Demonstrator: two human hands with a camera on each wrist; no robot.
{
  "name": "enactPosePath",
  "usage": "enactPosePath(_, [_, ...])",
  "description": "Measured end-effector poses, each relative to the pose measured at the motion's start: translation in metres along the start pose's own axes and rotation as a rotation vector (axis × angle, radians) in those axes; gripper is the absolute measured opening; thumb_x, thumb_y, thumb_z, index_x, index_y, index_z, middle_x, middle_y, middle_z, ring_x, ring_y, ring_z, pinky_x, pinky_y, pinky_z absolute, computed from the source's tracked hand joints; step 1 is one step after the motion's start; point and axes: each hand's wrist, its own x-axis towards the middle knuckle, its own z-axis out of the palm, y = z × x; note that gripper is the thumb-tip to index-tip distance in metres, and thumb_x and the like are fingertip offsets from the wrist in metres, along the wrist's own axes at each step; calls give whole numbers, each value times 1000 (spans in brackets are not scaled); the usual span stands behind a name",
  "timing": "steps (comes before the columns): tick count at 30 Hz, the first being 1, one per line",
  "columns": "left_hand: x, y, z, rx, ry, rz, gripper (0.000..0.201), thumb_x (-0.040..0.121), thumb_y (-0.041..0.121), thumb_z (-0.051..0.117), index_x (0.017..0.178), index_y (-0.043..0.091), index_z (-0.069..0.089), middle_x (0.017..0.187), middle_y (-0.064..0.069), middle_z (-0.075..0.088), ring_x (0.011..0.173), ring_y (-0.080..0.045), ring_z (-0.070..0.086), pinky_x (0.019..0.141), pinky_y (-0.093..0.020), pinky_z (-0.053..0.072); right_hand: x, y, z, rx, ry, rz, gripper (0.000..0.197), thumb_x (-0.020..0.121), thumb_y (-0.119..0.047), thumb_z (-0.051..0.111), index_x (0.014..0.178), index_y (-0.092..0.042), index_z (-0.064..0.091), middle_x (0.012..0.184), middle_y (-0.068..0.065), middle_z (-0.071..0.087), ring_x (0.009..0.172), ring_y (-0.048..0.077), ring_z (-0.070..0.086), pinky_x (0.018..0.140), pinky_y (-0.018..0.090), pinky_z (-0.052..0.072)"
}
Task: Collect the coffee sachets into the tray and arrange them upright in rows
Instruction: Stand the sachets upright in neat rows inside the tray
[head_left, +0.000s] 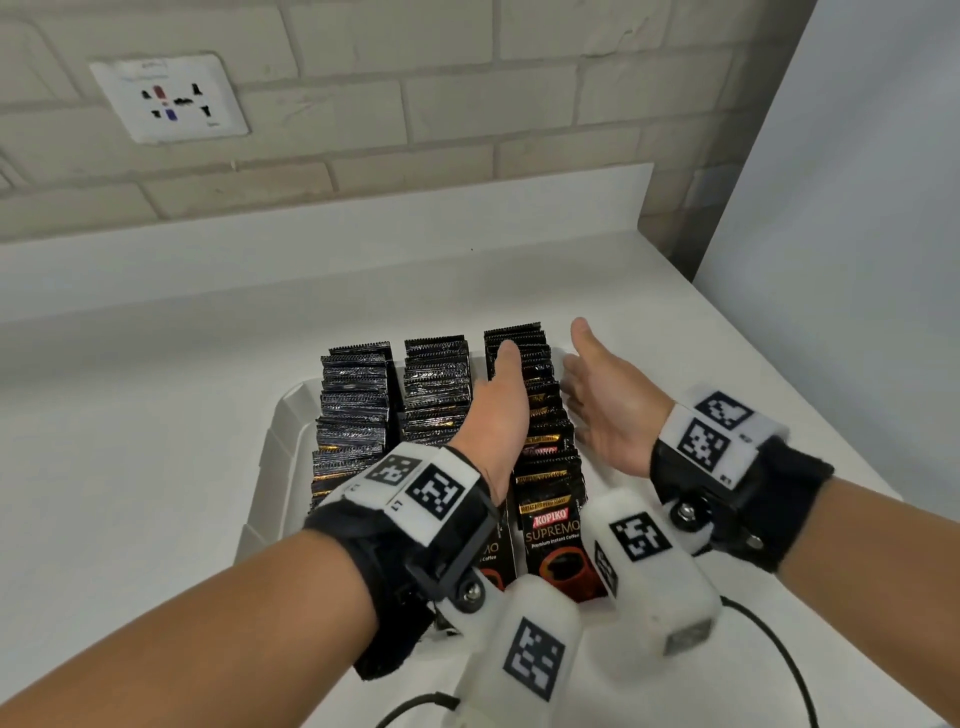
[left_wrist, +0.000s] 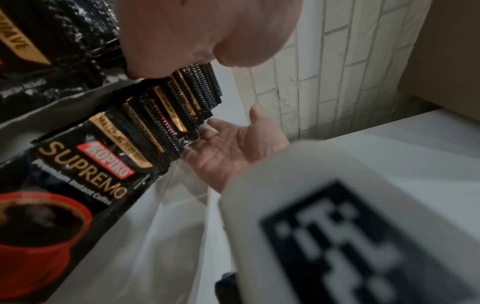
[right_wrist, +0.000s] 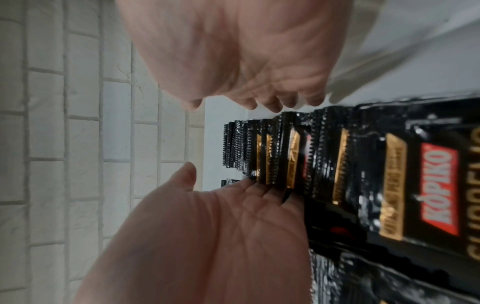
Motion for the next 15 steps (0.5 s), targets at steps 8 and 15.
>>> enactPosePath(8, [45, -12, 7, 12, 107, 83, 117, 42, 83, 33, 139, 18, 39, 134, -7, 52, 121, -27, 51, 105, -47, 36, 22, 0, 8, 77, -12, -15, 67, 88, -66, 30, 124, -15, 54, 112, 10, 65, 99, 23, 64, 89, 38, 50])
enactPosePath(15, [13, 12, 4, 9, 119, 49, 108, 54, 76, 32, 143, 15, 33, 137, -8, 49, 123, -27, 49, 108, -47, 33, 35, 7, 12, 88, -29, -47, 72, 79, -71, 36, 122, -18, 57, 112, 10, 67, 100, 26, 66, 93, 43, 49])
